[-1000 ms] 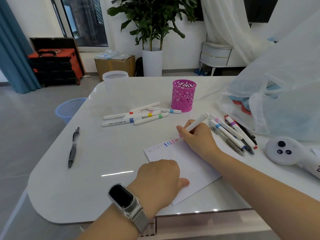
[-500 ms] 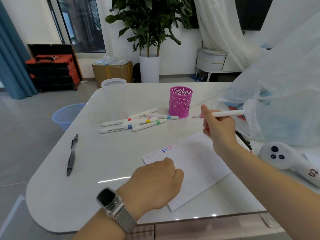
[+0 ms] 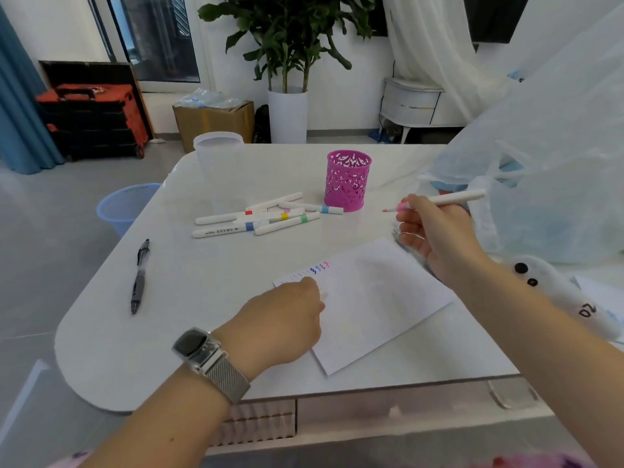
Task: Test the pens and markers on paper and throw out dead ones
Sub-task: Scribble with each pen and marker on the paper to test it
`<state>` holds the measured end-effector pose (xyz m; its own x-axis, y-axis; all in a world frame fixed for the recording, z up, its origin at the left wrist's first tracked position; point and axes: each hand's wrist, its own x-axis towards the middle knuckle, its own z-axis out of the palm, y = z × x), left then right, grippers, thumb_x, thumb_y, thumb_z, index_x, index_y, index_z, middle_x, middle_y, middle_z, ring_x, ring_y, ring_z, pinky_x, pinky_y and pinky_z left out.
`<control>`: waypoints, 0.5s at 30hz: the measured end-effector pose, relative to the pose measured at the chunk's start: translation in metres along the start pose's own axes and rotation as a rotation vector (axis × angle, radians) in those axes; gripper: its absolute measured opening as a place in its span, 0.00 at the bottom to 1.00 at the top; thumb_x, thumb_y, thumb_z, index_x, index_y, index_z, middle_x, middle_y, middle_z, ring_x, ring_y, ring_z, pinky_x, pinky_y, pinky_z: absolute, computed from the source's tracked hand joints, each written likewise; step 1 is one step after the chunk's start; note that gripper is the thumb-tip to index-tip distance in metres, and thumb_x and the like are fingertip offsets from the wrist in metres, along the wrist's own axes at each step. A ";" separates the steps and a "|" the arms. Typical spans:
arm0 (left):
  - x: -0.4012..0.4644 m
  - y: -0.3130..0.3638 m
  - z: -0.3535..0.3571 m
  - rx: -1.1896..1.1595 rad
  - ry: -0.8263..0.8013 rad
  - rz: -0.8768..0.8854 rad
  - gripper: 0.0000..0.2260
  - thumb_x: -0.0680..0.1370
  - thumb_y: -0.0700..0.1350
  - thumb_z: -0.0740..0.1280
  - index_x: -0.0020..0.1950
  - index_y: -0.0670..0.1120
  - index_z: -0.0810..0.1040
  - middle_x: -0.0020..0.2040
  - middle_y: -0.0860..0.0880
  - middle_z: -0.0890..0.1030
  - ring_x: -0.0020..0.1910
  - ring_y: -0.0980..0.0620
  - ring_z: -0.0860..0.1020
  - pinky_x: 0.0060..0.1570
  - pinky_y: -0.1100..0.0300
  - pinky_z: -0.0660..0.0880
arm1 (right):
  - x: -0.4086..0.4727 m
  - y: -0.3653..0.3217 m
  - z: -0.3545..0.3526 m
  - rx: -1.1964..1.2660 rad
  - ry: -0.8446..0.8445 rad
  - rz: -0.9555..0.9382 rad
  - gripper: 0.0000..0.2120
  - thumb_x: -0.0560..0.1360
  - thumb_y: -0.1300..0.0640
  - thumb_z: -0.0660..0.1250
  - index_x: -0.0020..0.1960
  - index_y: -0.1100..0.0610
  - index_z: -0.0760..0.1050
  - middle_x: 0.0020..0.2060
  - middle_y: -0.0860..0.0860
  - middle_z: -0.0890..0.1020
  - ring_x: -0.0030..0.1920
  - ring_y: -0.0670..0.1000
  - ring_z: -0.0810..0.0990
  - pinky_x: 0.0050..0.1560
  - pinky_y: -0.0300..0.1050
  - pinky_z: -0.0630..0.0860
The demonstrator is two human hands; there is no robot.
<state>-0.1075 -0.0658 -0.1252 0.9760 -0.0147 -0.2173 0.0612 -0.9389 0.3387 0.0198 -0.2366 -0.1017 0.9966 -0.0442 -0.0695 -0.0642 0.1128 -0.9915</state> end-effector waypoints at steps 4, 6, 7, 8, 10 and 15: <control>0.000 0.002 0.004 0.025 -0.023 -0.013 0.08 0.82 0.48 0.52 0.48 0.45 0.64 0.49 0.47 0.75 0.46 0.46 0.72 0.45 0.56 0.69 | 0.001 0.018 0.008 -0.132 -0.071 -0.051 0.09 0.78 0.55 0.65 0.42 0.59 0.79 0.33 0.52 0.81 0.31 0.47 0.76 0.32 0.39 0.76; 0.001 0.006 0.009 0.070 0.016 -0.014 0.12 0.82 0.52 0.50 0.47 0.45 0.64 0.40 0.50 0.71 0.42 0.46 0.72 0.42 0.56 0.67 | 0.002 0.028 0.013 -0.214 -0.126 -0.097 0.07 0.78 0.56 0.66 0.43 0.58 0.79 0.34 0.51 0.82 0.31 0.46 0.77 0.32 0.39 0.76; 0.002 0.007 0.012 0.101 0.048 -0.011 0.13 0.82 0.53 0.50 0.46 0.45 0.64 0.37 0.51 0.69 0.40 0.47 0.72 0.41 0.56 0.67 | 0.003 0.033 0.015 -0.250 -0.149 -0.121 0.06 0.77 0.57 0.66 0.43 0.56 0.79 0.34 0.51 0.82 0.32 0.46 0.76 0.32 0.39 0.75; 0.004 0.008 0.013 0.130 0.082 -0.008 0.14 0.82 0.55 0.51 0.47 0.45 0.65 0.37 0.51 0.68 0.40 0.47 0.72 0.41 0.57 0.67 | 0.004 0.036 0.018 -0.280 -0.166 -0.144 0.06 0.77 0.57 0.66 0.43 0.55 0.79 0.34 0.51 0.82 0.32 0.46 0.76 0.32 0.40 0.75; 0.008 0.009 0.015 0.189 0.119 -0.011 0.16 0.80 0.59 0.55 0.48 0.46 0.65 0.38 0.51 0.69 0.40 0.48 0.71 0.40 0.57 0.66 | 0.008 0.042 0.022 -0.333 -0.186 -0.188 0.09 0.77 0.56 0.66 0.39 0.54 0.79 0.32 0.49 0.82 0.30 0.46 0.76 0.32 0.41 0.75; 0.019 0.004 0.011 0.257 0.028 -0.036 0.19 0.78 0.61 0.58 0.38 0.47 0.65 0.35 0.52 0.67 0.39 0.49 0.70 0.31 0.60 0.59 | 0.005 0.053 0.033 -0.494 -0.214 -0.244 0.13 0.77 0.48 0.66 0.37 0.53 0.78 0.31 0.47 0.82 0.24 0.41 0.74 0.26 0.36 0.73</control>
<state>-0.0907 -0.0733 -0.1383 0.9797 0.0263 -0.1986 0.0443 -0.9952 0.0867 0.0229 -0.1983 -0.1509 0.9707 0.1958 0.1396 0.2026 -0.3532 -0.9133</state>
